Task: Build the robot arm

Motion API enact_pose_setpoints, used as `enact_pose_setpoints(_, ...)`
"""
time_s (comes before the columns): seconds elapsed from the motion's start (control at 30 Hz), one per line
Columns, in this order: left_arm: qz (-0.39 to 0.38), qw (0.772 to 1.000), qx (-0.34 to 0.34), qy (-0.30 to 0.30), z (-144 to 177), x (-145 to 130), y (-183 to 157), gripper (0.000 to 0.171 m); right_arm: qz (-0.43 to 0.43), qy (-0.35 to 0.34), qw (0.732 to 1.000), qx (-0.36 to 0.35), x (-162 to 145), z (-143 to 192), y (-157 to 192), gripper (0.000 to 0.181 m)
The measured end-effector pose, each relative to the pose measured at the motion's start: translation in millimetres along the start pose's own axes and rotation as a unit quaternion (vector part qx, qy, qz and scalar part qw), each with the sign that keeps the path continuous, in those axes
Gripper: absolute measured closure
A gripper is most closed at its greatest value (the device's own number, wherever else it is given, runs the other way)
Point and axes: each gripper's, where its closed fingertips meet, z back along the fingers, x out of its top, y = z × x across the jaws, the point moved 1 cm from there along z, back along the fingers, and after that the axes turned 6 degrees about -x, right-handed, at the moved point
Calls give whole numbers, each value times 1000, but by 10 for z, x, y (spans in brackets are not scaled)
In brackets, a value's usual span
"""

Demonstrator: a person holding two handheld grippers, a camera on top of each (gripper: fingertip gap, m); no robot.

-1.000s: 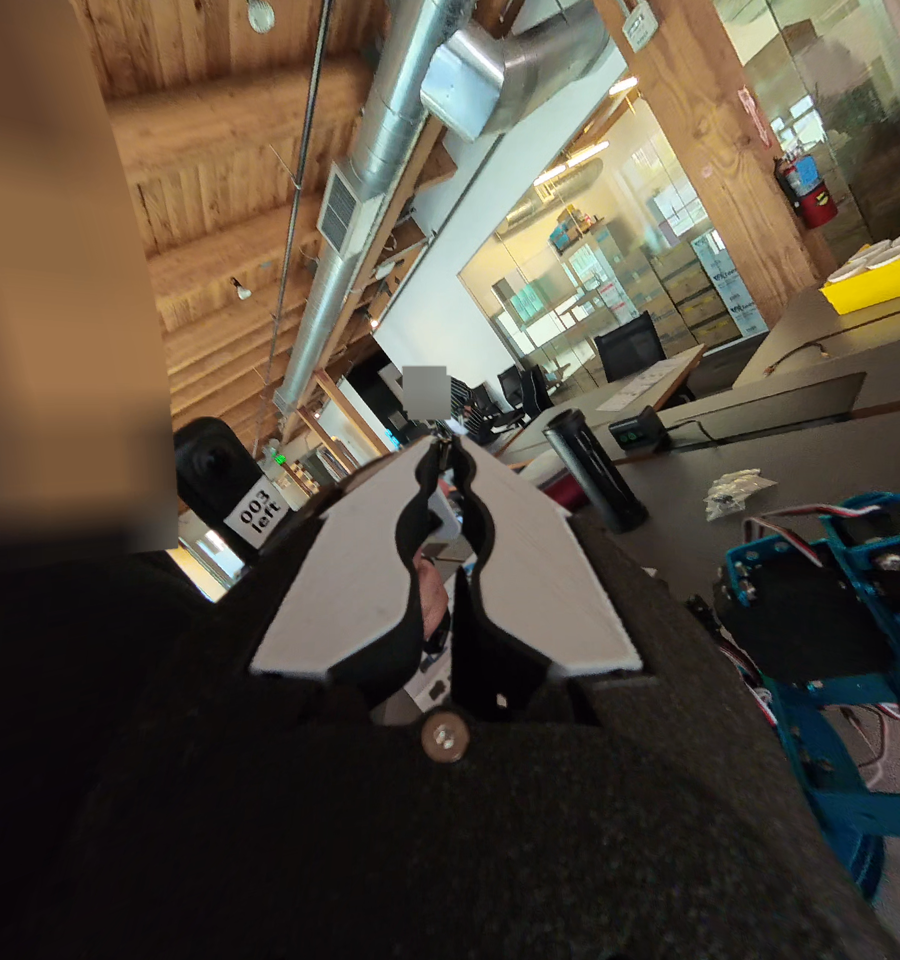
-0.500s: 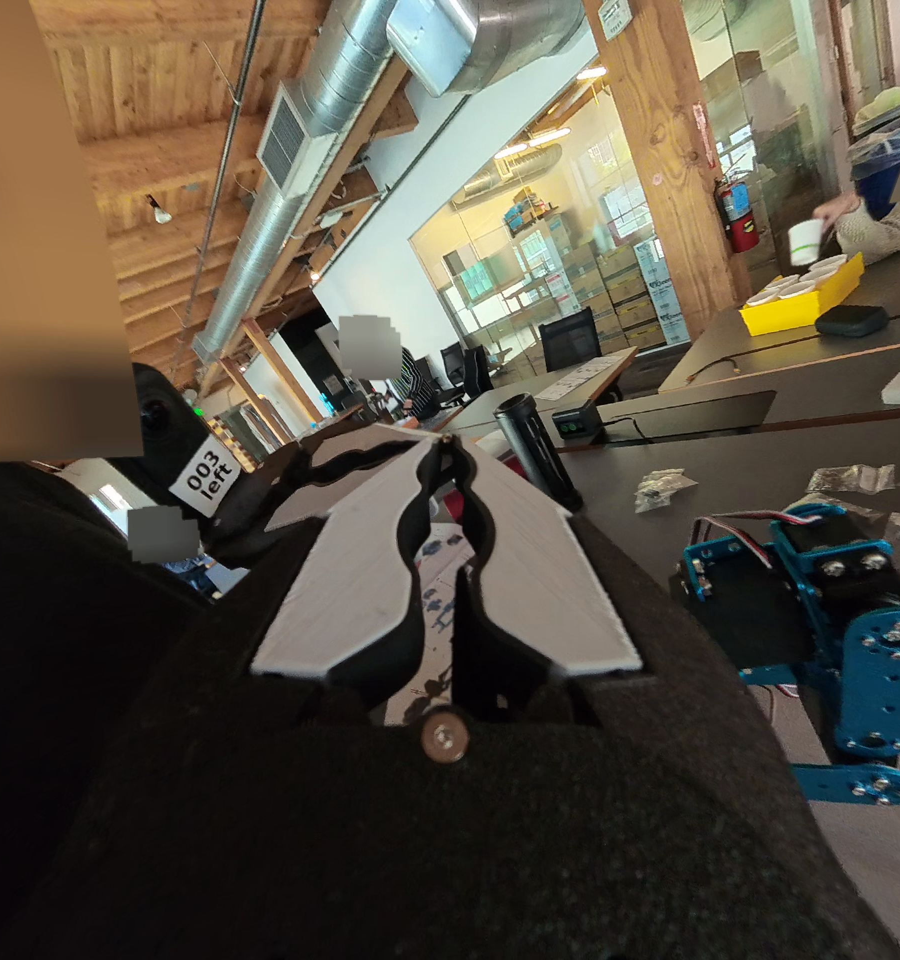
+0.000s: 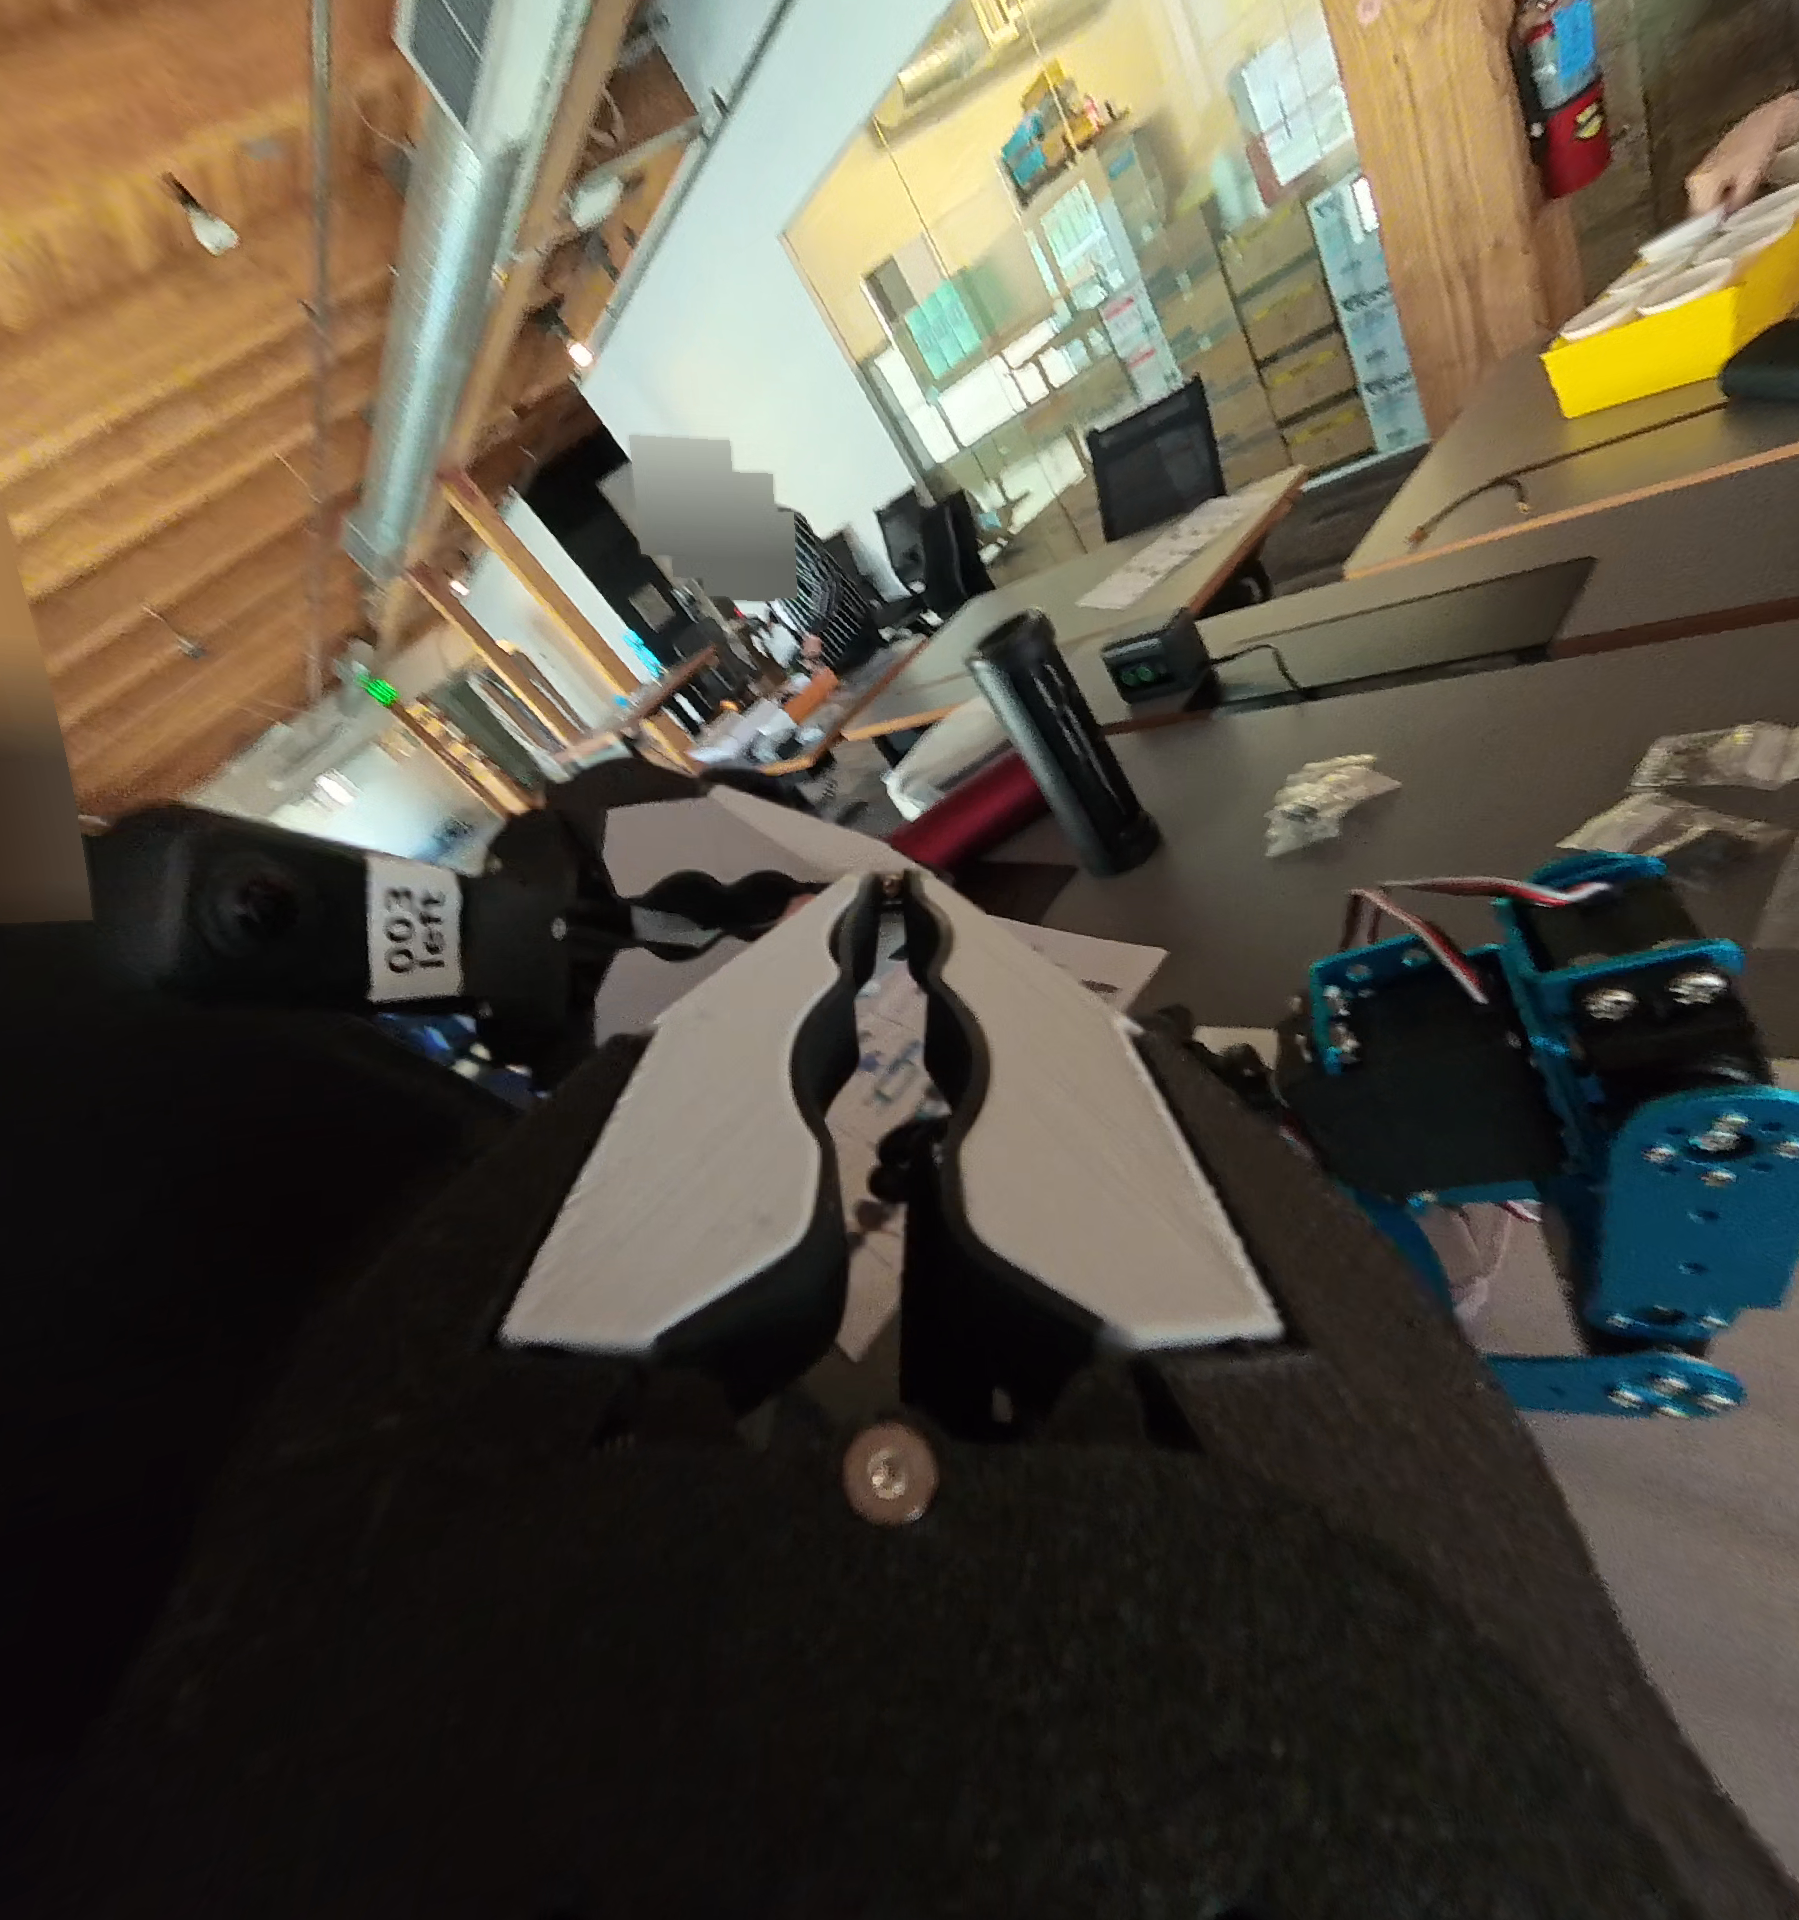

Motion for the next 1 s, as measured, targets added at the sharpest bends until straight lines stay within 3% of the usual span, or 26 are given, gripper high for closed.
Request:
enact_pose_setpoints(0.07, 58, 998, -24, 7, -22, -76, -44, 167, 46, 8, 998, -40, -16, 29, -83, 178)
enact_pose_setpoints(0.13, 134, 989, -60, 13, -24, -192, -103, 142, 124, 18, 986, -109, 11, 136, -261, 178)
enact_pose_setpoints(0.23, 228, 969, -97, 24, 29, -412, -181, 120, 242, 93, 957, -129, -145, 204, -301, 179)
enact_pose_setpoints(0.37, 300, 946, -121, 22, 94, -579, -306, 103, 253, 145, 945, -147, -325, 173, -433, 178)
enact_pose_setpoints(0.47, 334, 932, -137, 31, 84, -647, -434, 93, 243, 139, 949, -148, -327, 134, -487, 179)
enact_pose_setpoints(0.67, 359, 922, -143, 34, 53, -699, -587, 92, 263, 131, 942, -160, -333, 41, -612, 179)
enact_pose_setpoints(1.0, 361, 923, -128, 32, -63, -687, -629, 113, 318, 165, 917, -176, -411, 4, -638, 178)
